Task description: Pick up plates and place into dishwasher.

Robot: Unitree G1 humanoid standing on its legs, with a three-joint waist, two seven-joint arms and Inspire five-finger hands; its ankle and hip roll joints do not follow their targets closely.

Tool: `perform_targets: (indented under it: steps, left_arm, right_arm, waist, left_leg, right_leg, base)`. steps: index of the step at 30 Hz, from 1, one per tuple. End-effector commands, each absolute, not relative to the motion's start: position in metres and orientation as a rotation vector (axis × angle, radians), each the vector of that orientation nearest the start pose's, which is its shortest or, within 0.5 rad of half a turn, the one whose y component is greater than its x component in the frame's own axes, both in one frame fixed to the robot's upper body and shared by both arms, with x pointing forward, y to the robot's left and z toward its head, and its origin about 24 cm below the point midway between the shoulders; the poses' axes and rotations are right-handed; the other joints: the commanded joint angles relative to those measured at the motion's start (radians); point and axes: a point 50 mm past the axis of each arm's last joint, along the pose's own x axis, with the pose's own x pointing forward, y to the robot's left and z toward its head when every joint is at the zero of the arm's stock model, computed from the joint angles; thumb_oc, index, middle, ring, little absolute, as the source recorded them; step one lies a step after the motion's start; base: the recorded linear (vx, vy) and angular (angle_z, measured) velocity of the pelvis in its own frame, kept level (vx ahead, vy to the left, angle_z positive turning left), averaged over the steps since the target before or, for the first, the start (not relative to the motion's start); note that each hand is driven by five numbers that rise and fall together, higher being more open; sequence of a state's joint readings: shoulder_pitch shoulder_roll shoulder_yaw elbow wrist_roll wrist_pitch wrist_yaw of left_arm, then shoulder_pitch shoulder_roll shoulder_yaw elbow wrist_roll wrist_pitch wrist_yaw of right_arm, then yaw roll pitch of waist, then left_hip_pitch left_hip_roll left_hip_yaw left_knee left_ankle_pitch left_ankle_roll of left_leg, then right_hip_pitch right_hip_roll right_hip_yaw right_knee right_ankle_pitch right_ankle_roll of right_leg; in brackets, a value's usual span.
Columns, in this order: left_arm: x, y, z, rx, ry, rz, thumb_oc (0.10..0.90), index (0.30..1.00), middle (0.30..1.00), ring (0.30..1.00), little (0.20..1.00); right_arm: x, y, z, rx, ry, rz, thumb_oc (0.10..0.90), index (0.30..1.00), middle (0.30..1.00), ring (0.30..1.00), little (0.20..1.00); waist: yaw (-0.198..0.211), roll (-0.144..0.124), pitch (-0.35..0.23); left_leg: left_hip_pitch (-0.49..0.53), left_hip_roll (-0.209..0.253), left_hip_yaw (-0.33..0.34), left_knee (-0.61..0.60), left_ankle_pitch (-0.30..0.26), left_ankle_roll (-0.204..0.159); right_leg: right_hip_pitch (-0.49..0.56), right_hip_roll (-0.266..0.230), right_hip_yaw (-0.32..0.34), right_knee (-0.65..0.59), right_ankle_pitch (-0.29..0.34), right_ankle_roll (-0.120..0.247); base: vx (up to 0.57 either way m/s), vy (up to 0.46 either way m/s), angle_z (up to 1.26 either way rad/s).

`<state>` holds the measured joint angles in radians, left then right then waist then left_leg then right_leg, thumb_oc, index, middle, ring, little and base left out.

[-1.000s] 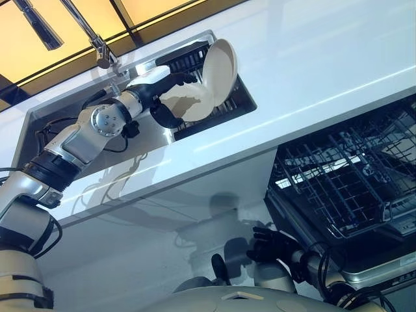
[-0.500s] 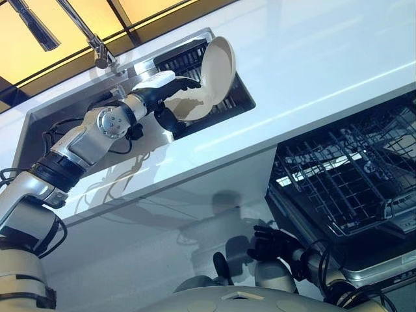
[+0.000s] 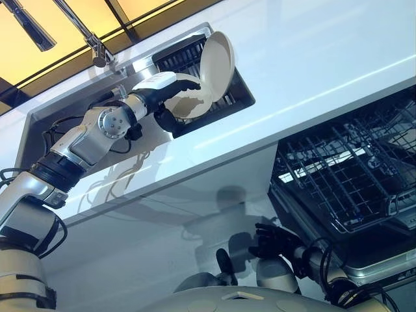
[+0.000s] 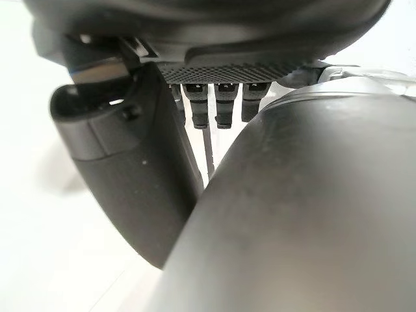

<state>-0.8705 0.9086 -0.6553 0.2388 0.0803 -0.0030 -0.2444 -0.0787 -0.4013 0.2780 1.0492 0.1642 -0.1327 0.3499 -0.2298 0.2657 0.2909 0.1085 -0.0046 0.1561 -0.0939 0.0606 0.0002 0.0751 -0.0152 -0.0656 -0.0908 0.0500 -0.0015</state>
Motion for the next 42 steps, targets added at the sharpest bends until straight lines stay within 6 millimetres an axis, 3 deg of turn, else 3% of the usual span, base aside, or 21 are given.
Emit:
perform_targets:
  steps: [1,11,21,28,42]
  left_arm:
    - [0.361,0.196,0.245,1.260,-0.338,-0.269,0.800,0.900,0.900,0.900,0.900]
    - [0.369,0.201,0.238,1.260,-0.343,-0.181,0.800,0.900,0.900,0.900,0.900]
    - [0.373,0.201,0.247,1.372,-0.416,-0.087,0.800,0.900,0.900,0.900,0.900]
    - [0.378,0.202,0.256,1.388,-0.414,-0.046,0.800,0.900,0.900,0.900,0.900]
    - [0.383,0.213,0.268,1.456,-0.384,0.042,0.800,0.900,0.900,0.900,0.900]
  right_arm:
    - [0.132,-0.238,-0.135,-0.206,1.002,0.361,0.800,0.900,0.900,0.900,0.900]
    - [0.146,-0.242,-0.127,-0.227,0.946,0.364,0.800,0.900,0.900,0.900,0.900]
    - [0.176,-0.236,-0.108,-0.409,0.800,0.440,0.800,0.900,0.900,0.900,0.900]
    - [0.191,-0.235,-0.099,-0.413,0.749,0.430,0.800,0.900,0.900,0.900,0.900]
    - [0.201,-0.230,-0.092,-0.413,0.699,0.435,0.800,0.900,0.900,0.900,0.900]
  waist:
    - [-0.017,-0.014,-0.021]
    - [-0.037,-0.008,0.031]
    - [-0.049,-0.012,0.102]
    - [-0.053,-0.017,0.146]
    - [-0.049,-0.034,0.182]
  left_leg:
    - [-0.006,-0.071,0.040,0.022,-0.101,0.008]
    - [-0.034,-0.065,0.062,0.030,-0.094,0.003]
    - [-0.079,-0.059,0.077,0.041,-0.087,-0.005]
    - [-0.112,-0.054,0.085,0.047,-0.078,-0.009]
    - [-0.142,-0.045,0.088,0.056,-0.072,-0.015]
  right_leg:
    - [-0.077,-0.028,0.011,0.112,-0.087,0.099]
    - [-0.121,-0.027,0.024,0.131,-0.088,0.095]
    - [-0.175,-0.028,0.025,0.150,-0.086,0.090]
    - [-0.215,-0.029,0.022,0.163,-0.080,0.087]
    - [-0.241,-0.028,0.007,0.170,-0.077,0.085]
  base:
    - [0.00,0.000,0.00]
    - [0.00,0.002,-0.01]
    - [-0.02,-0.006,-0.07]
    - [-0.03,-0.013,-0.04]
    - [-0.01,-0.017,-0.02]
